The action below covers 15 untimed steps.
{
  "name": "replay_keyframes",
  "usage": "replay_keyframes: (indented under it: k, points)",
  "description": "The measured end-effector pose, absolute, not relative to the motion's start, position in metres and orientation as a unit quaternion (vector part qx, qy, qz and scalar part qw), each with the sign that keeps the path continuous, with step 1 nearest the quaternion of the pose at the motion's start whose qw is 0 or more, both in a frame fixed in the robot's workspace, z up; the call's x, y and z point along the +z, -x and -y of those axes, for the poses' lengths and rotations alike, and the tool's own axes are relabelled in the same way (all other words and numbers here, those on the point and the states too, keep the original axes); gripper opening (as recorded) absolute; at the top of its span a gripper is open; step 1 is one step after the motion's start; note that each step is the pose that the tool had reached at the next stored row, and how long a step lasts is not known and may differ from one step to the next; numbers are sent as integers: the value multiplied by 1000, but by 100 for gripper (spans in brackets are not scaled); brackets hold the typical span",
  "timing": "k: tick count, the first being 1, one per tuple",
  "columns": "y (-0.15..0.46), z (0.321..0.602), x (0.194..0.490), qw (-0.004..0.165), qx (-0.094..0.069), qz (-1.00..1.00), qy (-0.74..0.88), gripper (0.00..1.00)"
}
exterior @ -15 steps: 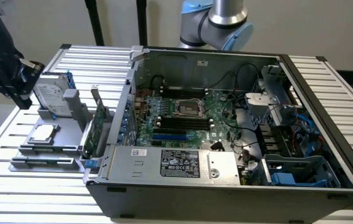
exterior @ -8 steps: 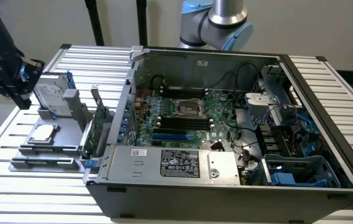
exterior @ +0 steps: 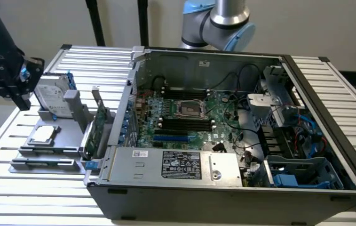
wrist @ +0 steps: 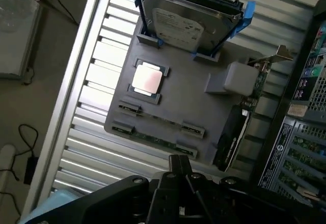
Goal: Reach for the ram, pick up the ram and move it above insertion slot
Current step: 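Pick up the ram and move it above insertion slot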
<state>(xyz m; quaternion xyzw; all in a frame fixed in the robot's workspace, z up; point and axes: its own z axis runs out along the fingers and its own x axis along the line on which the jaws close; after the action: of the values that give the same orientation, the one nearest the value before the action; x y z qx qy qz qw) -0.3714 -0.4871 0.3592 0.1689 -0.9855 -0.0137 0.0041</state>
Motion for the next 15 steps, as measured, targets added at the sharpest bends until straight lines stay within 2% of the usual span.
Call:
replay_keyframes:
  k: [15]
  points:
    - [371, 487, 359, 6, -13, 953, -301, 11]
